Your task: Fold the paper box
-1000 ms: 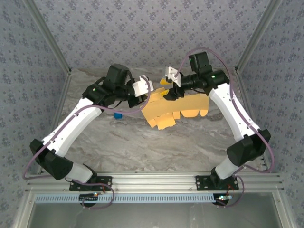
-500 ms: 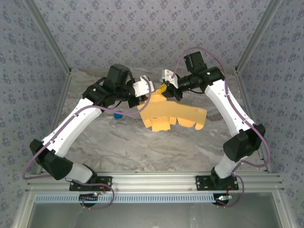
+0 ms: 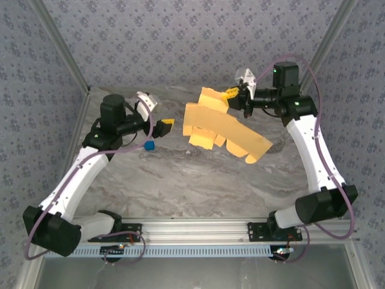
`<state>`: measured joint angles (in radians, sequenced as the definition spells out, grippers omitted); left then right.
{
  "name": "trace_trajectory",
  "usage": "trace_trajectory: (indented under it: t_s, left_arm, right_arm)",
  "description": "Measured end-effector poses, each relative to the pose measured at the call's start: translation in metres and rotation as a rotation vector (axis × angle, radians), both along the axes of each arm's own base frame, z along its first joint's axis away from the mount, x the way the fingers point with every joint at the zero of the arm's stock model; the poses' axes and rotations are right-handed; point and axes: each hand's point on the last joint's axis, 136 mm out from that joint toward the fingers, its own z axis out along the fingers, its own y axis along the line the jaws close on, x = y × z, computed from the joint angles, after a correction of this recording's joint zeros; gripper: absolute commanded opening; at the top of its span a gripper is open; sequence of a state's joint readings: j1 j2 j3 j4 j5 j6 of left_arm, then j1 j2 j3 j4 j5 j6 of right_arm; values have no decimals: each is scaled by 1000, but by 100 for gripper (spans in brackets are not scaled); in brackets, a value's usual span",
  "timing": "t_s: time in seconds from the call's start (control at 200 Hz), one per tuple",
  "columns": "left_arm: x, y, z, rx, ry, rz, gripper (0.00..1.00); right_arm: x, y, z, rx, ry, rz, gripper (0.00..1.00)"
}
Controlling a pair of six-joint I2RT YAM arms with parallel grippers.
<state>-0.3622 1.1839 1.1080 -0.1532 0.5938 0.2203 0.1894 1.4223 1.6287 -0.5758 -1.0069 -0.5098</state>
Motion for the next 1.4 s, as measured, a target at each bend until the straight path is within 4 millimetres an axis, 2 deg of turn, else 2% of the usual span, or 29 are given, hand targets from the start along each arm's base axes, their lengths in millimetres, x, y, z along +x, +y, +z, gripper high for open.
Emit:
trace_trajectory:
  t_s: [0.1, 0.215, 0.36, 0.52, 0.705, 0.829, 0.859, 0.909, 0.944, 1.029, 1.114, 1.239, 1.399]
  left_arm:
    - [6, -11, -8, -46, 51, -45, 84]
    - [11, -22, -13, -75, 88, -97, 82]
    - [10, -32, -6, -108, 104, -165, 64]
    - [-4, -45, 4, -127, 85, -253, 42]
    - [-8, -54, 6, -106, 72, -300, 9]
    - [-8, -53, 6, -70, 71, -303, 0]
    - [-8, -52, 6, -58, 68, -303, 0]
    - [-10, -51, 8, -37, 62, -306, 0]
    - [-10, -49, 9, -15, 57, -303, 0]
    - [-11, -44, 14, 52, 33, -282, 0]
    - [-11, -41, 15, 124, 8, -256, 0]
    - [-17, -42, 7, 249, -15, -229, 0]
    - [-24, -39, -5, 399, -39, -199, 0]
  right_arm:
    - [-8, 2, 18, 47, -13, 9, 0]
    - [-10, 2, 25, 79, -1, 10, 0]
    - [-8, 4, 21, 103, 39, 6, 0]
    - [-6, 6, 17, 117, 60, 4, 0]
    - [-6, 7, 13, 124, 66, 3, 0]
    - [-10, 6, 12, 121, 61, 3, 0]
    - [-10, 5, 11, 117, 57, 1, 9]
    - [-12, 4, 10, 104, 48, -4, 35]
    - [-13, 4, 6, 83, 42, -13, 48]
    - [-14, 6, -7, -3, 14, -58, 67]
    - [-20, 15, -20, -122, -57, -86, 87]
    - [-34, 30, -30, -261, -165, -92, 91]
    - [-36, 33, -26, -355, -278, -122, 93]
